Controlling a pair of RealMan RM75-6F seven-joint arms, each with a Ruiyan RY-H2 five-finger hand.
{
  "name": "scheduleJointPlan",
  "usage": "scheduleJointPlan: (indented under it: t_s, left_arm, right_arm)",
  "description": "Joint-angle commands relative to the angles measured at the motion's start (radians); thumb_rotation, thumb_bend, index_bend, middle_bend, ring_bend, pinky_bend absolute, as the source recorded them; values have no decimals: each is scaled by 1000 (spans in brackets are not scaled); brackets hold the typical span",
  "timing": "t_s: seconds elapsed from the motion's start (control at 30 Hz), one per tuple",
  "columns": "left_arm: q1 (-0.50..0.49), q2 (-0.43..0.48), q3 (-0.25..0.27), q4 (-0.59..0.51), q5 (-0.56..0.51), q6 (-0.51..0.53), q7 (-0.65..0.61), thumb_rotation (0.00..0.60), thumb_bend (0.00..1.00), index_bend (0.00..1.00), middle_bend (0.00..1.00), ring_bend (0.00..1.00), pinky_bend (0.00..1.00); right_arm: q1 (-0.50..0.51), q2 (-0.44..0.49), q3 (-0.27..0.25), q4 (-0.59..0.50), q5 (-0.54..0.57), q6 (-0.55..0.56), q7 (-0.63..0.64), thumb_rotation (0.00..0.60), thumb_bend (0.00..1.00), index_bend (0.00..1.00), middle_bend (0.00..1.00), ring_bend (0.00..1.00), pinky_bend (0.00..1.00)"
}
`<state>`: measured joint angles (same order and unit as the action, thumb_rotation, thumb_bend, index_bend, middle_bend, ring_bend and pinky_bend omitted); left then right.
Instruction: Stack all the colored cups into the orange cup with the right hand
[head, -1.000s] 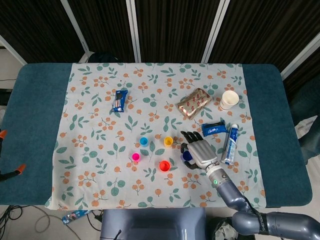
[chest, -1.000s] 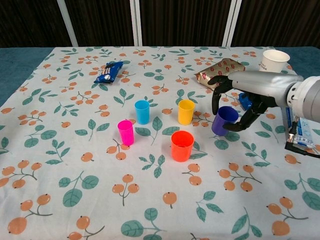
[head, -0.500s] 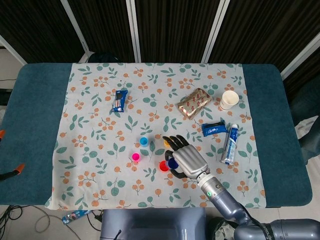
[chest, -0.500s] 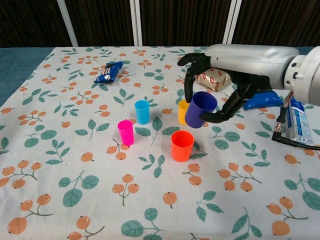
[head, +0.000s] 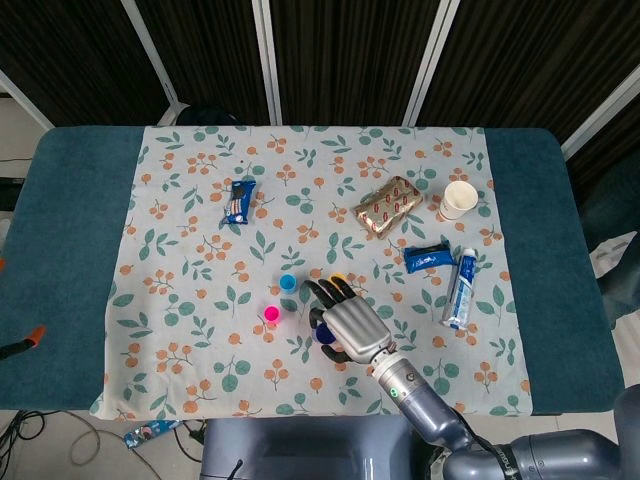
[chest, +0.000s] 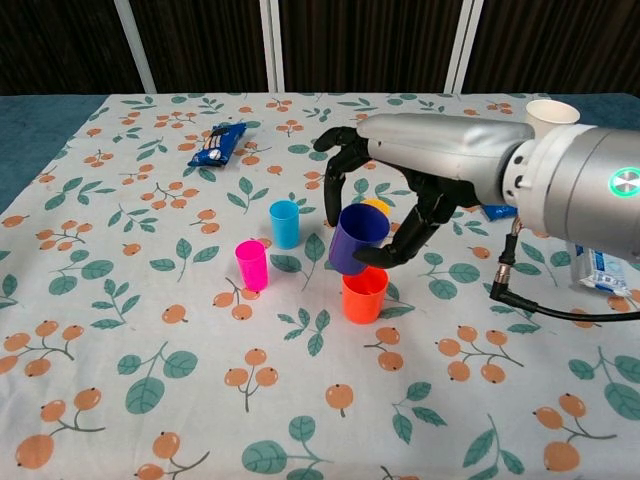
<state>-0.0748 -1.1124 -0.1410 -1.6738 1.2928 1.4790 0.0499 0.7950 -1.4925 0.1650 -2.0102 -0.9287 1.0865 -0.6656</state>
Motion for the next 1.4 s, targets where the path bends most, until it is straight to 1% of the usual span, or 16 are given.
scheduleJointPlan:
  t_s: [0.03, 0.53, 0.97, 1.0, 1.07, 1.13, 1.2, 1.27, 1.4]
  left_arm:
    - [-1, -1, 1, 0, 0, -2, 1, 600, 122, 41, 0, 0, 0]
    - [-2, -1, 2, -1, 0, -3, 4, 600, 122, 41, 1, 0, 0]
    - [-3, -4, 2, -1, 0, -3, 11, 600, 122, 41, 0, 0, 0]
    - [-3, -4, 3, -2, 1, -3, 11, 600, 122, 41, 0, 0, 0]
    - [-3, -4, 3, -2, 1, -3, 11, 600, 122, 41, 0, 0, 0]
    - [-3, -4, 2, -3, 0, -2, 11, 600, 122, 41, 0, 0, 0]
    - [-3, -3, 2, -3, 0, -2, 11, 600, 122, 41, 0, 0, 0]
    - [-2, -2, 2, -4, 0, -1, 9, 600, 122, 41, 0, 0, 0]
    - [-2, -1, 1, -3, -1, -1, 6, 600, 122, 41, 0, 0, 0]
  right_arm:
    - [5, -10, 1, 12, 15, 4, -1, 600, 409, 486, 0, 0, 58]
    - [21, -50, -10, 84, 60, -3, 11, 600, 408, 487, 0, 0, 58]
    - [21, -51, -32, 115, 62, -18, 31, 600, 409, 487, 0, 0, 59]
    - [21, -50, -34, 115, 64, -22, 33, 600, 409, 466, 0, 0, 56]
    - [22, -51, -37, 116, 68, -26, 37, 600, 409, 366, 0, 0, 46]
    - [24, -53, -40, 120, 73, -31, 36, 600, 409, 198, 0, 0, 37]
    - [27, -53, -40, 122, 79, -36, 35, 600, 407, 120, 0, 0, 36]
    - [33, -55, -37, 124, 86, -38, 32, 600, 404, 97, 0, 0, 36]
    - [41, -55, -28, 118, 95, -31, 24, 600, 404, 97, 0, 0, 36]
